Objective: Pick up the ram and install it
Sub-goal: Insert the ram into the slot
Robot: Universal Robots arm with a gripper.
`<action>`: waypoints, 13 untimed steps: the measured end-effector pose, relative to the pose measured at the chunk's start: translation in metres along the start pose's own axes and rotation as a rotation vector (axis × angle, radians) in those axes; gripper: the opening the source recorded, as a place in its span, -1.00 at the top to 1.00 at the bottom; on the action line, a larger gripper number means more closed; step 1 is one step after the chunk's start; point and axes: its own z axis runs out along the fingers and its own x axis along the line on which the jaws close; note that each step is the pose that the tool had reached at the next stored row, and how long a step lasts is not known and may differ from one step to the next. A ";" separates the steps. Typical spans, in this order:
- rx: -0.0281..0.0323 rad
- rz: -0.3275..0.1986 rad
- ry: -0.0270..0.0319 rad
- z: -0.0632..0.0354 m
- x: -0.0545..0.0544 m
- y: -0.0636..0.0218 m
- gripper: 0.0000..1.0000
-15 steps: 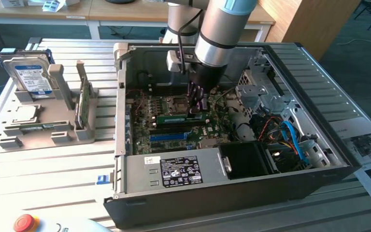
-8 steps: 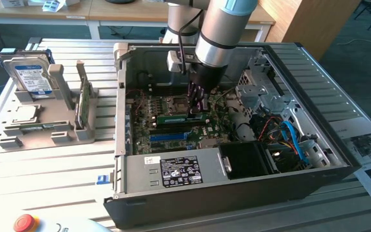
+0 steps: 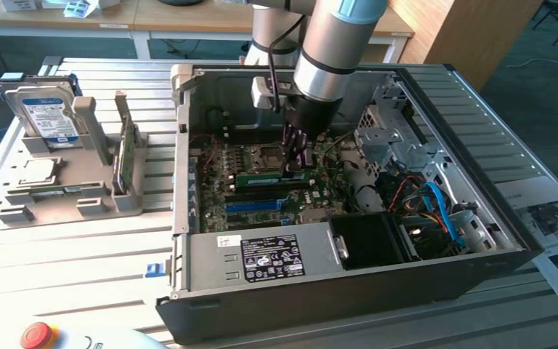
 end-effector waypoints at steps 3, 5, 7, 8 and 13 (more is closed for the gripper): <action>0.0000 0.000 0.0000 0.0005 0.000 -0.0001 0.76; 0.0001 0.000 0.0000 0.0009 0.000 -0.0001 0.76; 0.0001 0.000 0.0002 0.0012 0.000 -0.0002 0.76; 0.0000 0.000 0.0002 0.0013 0.000 -0.0002 0.76; 0.0001 0.000 0.0000 0.0017 0.000 -0.0002 0.76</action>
